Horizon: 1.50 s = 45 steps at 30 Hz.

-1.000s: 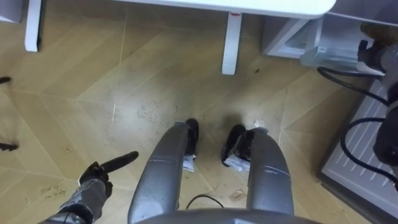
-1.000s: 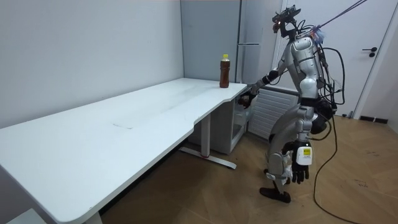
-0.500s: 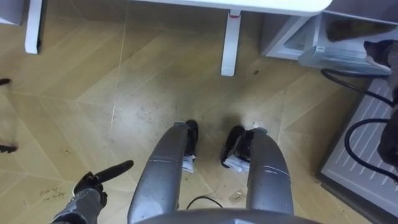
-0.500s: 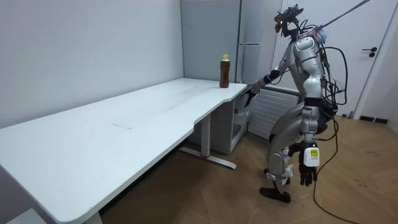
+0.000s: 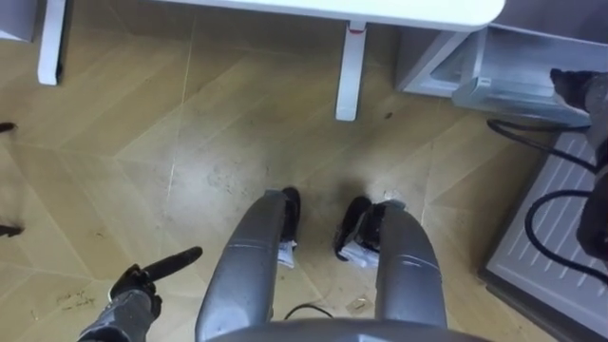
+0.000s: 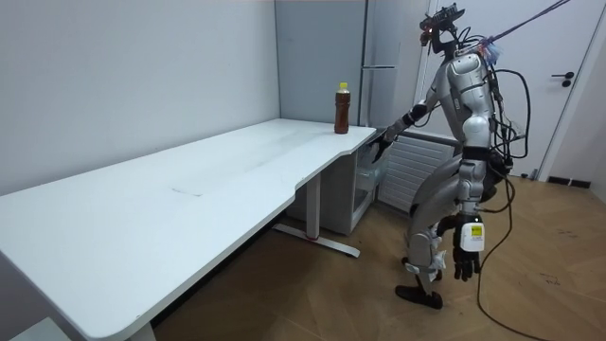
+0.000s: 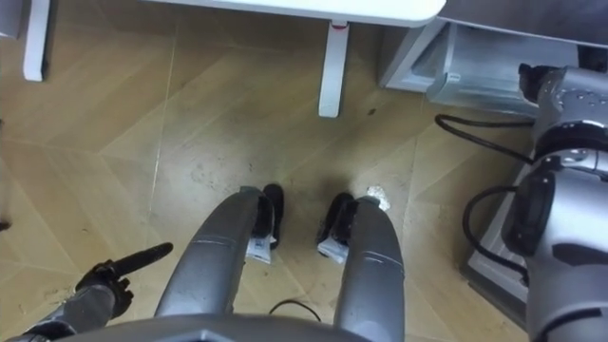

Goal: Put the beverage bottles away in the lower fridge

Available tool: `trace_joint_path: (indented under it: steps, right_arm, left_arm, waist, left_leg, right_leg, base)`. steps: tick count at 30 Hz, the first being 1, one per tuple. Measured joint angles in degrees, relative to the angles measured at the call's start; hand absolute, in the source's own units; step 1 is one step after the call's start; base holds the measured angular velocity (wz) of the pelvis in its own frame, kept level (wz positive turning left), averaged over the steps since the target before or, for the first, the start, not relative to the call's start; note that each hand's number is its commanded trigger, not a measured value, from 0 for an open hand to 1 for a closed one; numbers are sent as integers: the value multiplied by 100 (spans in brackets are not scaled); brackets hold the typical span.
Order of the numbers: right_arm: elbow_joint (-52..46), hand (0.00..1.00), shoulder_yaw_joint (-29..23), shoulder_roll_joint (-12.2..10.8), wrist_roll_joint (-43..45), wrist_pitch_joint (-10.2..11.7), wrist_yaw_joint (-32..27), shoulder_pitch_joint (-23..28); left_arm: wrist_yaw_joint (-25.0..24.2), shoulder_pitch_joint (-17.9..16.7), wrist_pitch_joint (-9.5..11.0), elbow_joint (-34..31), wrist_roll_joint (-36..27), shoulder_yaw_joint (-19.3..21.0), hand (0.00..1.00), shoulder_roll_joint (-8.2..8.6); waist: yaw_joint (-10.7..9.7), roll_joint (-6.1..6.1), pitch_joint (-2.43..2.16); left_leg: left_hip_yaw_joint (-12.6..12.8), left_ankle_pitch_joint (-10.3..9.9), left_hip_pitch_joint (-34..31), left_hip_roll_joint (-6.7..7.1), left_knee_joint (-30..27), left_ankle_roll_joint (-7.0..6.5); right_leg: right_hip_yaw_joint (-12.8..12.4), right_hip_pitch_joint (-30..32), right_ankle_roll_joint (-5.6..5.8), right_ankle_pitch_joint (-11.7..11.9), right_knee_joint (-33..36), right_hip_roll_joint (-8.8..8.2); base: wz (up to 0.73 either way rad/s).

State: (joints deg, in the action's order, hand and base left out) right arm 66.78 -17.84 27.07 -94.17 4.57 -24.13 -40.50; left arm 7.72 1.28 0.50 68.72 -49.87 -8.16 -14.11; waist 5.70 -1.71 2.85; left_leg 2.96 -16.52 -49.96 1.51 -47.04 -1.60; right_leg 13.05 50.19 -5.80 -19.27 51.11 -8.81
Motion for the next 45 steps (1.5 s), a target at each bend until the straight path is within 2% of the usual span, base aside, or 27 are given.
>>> trace_joint_path:
  steps: [3,7,11,14,20,22,24,25,26,29,30,33,36,40,41,42,44,45]
  right_arm:
    - [35,0,41,-4,1,-46,126,256]
    - [234,0,111,-35,7,-119,310,462]
    - [365,0,215,-62,194,-216,549,757]
    - [460,0,314,-136,267,-244,768,1018]
    - [486,0,309,-389,282,-321,1338,1690]
    - [504,0,294,-422,379,-349,1492,1910]
    - [489,0,313,-481,474,-348,1778,2364]
    - [488,0,317,-509,480,-347,1828,2466]
    - [485,0,320,-611,476,-340,1941,2664]
    - [475,0,367,-950,614,-447,2219,3344]
    - [472,0,370,-1029,752,-538,2269,3584]
    - [415,0,596,-1177,1320,-540,2408,4197]
    - [450,0,837,-1389,2139,-595,2442,4565]
    - [461,0,986,-1652,3484,-690,2517,4819]
    - [454,0,985,-1716,3896,-720,2580,4871]
    - [475,0,992,-1771,4349,-723,2616,4913]
    - [559,0,1040,-1794,5174,-763,2624,4902]
    - [653,0,1120,-1789,5655,-784,2616,4872]
  left_arm:
    - [2,-11,0,-3,0,1,0,4]
    - [-23,-15,2,-8,-3,1,0,5]
    - [-271,-16,-16,47,8,9,0,8]
    - [-438,-24,-29,126,46,22,0,6]
    - [-864,-163,-152,224,61,118,0,19]
    - [-911,-249,-176,222,184,168,0,36]
    - [-931,-379,-188,217,272,346,0,52]
    - [-930,-401,-188,208,277,360,0,50]
    - [-933,-448,-180,227,282,365,0,53]
    - [-945,-696,-178,200,294,415,0,59]
    - [-958,-821,-185,151,326,527,0,95]
    - [-930,-1121,-186,9,600,651,0,199]
    - [-873,-1222,-204,-28,850,744,0,272]
    - [-827,-1261,-197,-91,1211,966,0,370]
    - [-808,-1264,-197,-89,1254,1070,0,402]
    - [-788,-1265,-198,-82,1375,1175,0,423]
    - [-753,-1277,-199,-62,1476,1192,0,425]
    - [-701,-1279,-215,-58,1540,1187,0,430]
  waist:
    - [88,3,-1]
    - [98,3,-1]
    - [154,9,-1]
    - [186,28,-4]
    - [100,59,-15]
    - [43,81,-38]
    - [15,118,-126]
    - [10,116,-130]
    - [-34,108,-136]
    - [-164,44,-266]
    - [-211,27,-284]
    - [-276,2,-329]
    - [-388,-3,-320]
    - [-402,3,-282]
    - [-425,8,-270]
    - [-450,-15,-219]
    - [-470,62,-224]
    - [-476,-4,-190]
  left_leg:
    - [6,1,272,-76,173,2]
    - [3,-3,602,-77,351,9]
    - [5,0,1032,-92,597,4]
    - [6,5,1414,-113,822,-2]
    - [7,71,2230,-128,1496,-33]
    - [8,128,2542,-102,1779,-51]
    - [-2,174,2998,-83,2121,-63]
    - [4,178,3121,-79,2208,-65]
    - [13,197,3394,-73,2405,-66]
    - [17,237,4031,-76,2871,-50]
    - [17,237,4283,-75,3017,-50]
    - [14,237,4677,-69,3193,-50]
    - [21,237,5004,-72,3436,-50]
    - [116,237,5175,-70,3517,-50]
    - [115,237,5226,-70,3546,-50]
    - [129,237,5295,-71,3567,-50]
    - [155,237,5340,-74,3569,-50]
    - [158,237,5363,-70,3567,-50]
  right_leg:
    - [29,-295,11,40,-228,62]
    - [97,-671,29,52,-474,92]
    - [120,-1092,81,77,-751,109]
    - [124,-1493,137,111,-1028,172]
    - [148,-2351,273,266,-1785,311]
    - [156,-2652,324,324,-2054,325]
    - [145,-3101,389,416,-2435,378]
    - [132,-3213,403,424,-2491,389]
    - [129,-3472,429,448,-2664,409]
    - [112,-4095,479,527,-3165,506]
    - [111,-4348,499,538,-3325,534]
    - [55,-4781,543,580,-3632,599]
    - [-1,-5067,555,608,-3844,661]
    - [-181,-5144,559,614,-3860,696]
    - [-193,-5178,559,614,-3862,698]
    - [-193,-5237,559,614,-3868,699]
    - [-199,-5281,561,615,-3868,697]
    - [-193,-5301,572,622,-3874,697]
  base:
    - [-7]
    - [-1]
    - [-1]
    - [-3]
    - [-1]
    - [0]
    - [-5]
    - [-6]
    - [-6]
    - [-6]
    - [-6]
    - [-11]
    - [-10]
    - [-21]
    - [-10]
    - [-4]
    - [-2]
    - [-4]
